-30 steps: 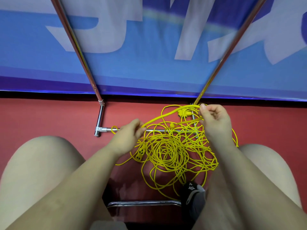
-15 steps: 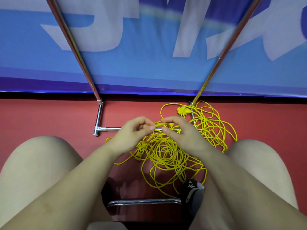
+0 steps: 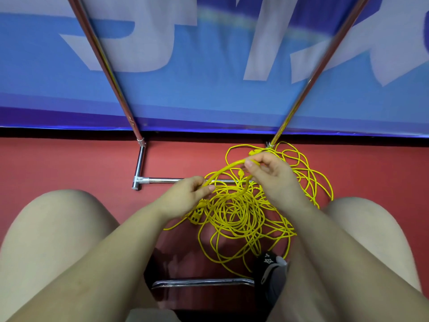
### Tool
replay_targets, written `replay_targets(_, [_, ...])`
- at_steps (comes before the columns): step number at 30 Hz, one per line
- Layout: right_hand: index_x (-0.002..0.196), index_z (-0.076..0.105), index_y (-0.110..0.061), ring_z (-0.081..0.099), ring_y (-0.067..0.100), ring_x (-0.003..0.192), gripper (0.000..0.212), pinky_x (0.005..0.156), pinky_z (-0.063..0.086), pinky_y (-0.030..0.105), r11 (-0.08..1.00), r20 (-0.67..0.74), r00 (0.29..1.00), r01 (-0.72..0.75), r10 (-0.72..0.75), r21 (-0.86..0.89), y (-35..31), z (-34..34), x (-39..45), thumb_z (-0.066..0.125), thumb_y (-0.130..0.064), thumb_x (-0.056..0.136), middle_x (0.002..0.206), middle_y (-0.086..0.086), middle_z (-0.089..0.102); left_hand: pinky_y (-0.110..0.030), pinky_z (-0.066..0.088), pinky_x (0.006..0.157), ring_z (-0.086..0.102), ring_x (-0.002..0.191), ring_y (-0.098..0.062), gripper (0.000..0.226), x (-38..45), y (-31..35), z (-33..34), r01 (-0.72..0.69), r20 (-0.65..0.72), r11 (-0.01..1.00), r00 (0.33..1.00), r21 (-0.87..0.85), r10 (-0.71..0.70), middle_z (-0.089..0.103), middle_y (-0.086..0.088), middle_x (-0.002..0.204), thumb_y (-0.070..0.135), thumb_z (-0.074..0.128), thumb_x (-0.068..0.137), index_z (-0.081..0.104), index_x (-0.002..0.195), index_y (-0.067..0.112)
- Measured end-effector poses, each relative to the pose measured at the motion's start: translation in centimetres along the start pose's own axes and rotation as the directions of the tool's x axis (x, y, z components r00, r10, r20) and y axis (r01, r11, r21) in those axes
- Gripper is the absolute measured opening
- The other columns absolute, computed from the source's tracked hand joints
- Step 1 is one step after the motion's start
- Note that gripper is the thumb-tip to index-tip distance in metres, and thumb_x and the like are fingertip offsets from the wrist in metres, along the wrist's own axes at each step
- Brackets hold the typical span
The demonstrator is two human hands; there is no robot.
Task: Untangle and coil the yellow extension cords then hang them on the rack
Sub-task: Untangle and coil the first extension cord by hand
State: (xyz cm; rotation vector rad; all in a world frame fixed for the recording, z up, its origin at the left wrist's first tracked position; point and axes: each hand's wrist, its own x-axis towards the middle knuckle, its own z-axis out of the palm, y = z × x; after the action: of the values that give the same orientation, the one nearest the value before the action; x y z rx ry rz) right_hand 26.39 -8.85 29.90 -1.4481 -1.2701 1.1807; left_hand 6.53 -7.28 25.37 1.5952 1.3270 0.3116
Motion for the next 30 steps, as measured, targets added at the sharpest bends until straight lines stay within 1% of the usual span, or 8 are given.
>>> replay_targets(4, [0.080,0.061,-0.024,0.062,0.020,0.086,0.011,0.080,0.048,0.042,0.998,-0.055,0.998,0.009,-0.006,0.057,-0.3,-0.3,-0.2,0.060,-0.018,0.089,0.080,0.000,0.067,-0.032,0.037,0.066,0.045,0.071,-0.018,0.022,0.5,-0.7,-0.1,0.044,-0.054,0.997,0.998,0.061,-0.041,0.055,-0.010,0.079,0.028,0.051,0.096,0.047,0.078,0.016])
replay_targets(12, [0.083,0.058,-0.022,0.063,0.001,0.076,0.012,0.070,0.049,0.026,0.991,-0.187,0.981,-0.022,0.048,0.134,-0.7,-0.7,0.1,0.053,-0.018,0.093,0.080,-0.002,0.063,-0.037,0.045,0.070,0.049,0.073,-0.021,0.021,0.8,-1.0,0.1,0.031,-0.068,0.999,0.997,-0.012,-0.032,0.060,-0.021,0.086,0.025,0.051,0.096,0.042,0.079,0.018])
replay_targets(16, [0.087,0.060,-0.016,0.044,-0.001,0.050,0.009,0.053,0.039,0.020,0.976,-0.312,0.950,-0.065,-0.004,-0.209,0.9,-2.0,1.1,0.056,-0.023,0.092,0.070,0.006,0.053,-0.031,0.043,0.061,0.048,0.062,-0.022,0.022,0.5,-0.4,-0.4,-0.032,-0.151,0.994,0.988,-0.103,0.017,0.052,-0.004,0.065,0.022,0.052,0.096,0.046,0.075,0.016])
replay_targets(19, [0.119,0.057,-0.017,0.055,0.008,0.100,0.032,0.092,0.042,0.026,0.884,-0.224,0.974,-0.121,0.019,-0.452,2.0,-2.0,1.1,0.059,-0.028,0.089,0.110,0.003,0.059,-0.027,0.038,0.059,0.042,0.060,-0.014,0.018,0.2,0.6,-0.9,-0.110,-0.192,0.973,0.979,-0.205,0.070,0.044,0.002,0.062,0.020,0.052,0.096,0.054,0.078,0.013])
replay_targets(21, [0.131,0.049,-0.022,0.045,0.008,0.116,0.045,0.100,0.032,0.022,0.863,-0.085,0.995,-0.004,-0.045,-0.505,1.7,-1.2,0.6,0.059,-0.030,0.089,0.122,-0.003,0.048,-0.018,0.036,0.058,0.040,0.055,-0.003,0.015,-0.1,1.5,-0.9,-0.168,-0.189,0.961,0.974,-0.219,0.127,0.047,0.011,0.059,0.016,0.052,0.095,0.060,0.084,0.010])
replay_targets(25, [0.121,0.057,-0.027,0.051,0.003,0.109,0.030,0.093,0.036,0.015,0.907,0.172,0.984,0.106,-0.038,-0.408,1.5,0.6,-0.3,0.057,-0.027,0.091,0.116,-0.008,0.056,-0.009,0.033,0.051,0.043,0.049,0.005,0.015,-0.7,2.7,-0.5,-0.206,-0.130,0.953,0.975,-0.224,0.180,0.051,0.022,0.048,0.014,0.054,0.094,0.066,0.090,0.007])
replay_targets(27, [0.098,0.060,-0.032,0.058,0.005,0.096,0.011,0.085,0.042,0.018,0.933,0.175,0.985,0.067,-0.005,-0.353,1.5,1.1,-0.2,0.060,-0.024,0.089,0.098,-0.011,0.063,-0.010,0.033,0.049,0.042,0.047,0.004,0.014,-0.8,2.7,-0.5,-0.197,-0.118,0.952,0.978,-0.234,0.173,0.051,0.021,0.047,0.016,0.054,0.094,0.066,0.088,0.010])
replay_targets(30, [0.077,0.055,-0.032,0.056,-0.004,0.069,0.017,0.069,0.041,0.014,0.953,0.155,0.988,0.038,0.010,-0.301,1.4,1.4,-0.1,0.064,-0.020,0.087,0.068,-0.020,0.060,-0.013,0.031,0.047,0.038,0.046,0.001,0.019,-0.8,2.3,-0.4,-0.181,-0.108,0.958,0.981,-0.224,0.161,0.046,0.016,0.047,0.019,0.054,0.094,0.064,0.085,0.005])
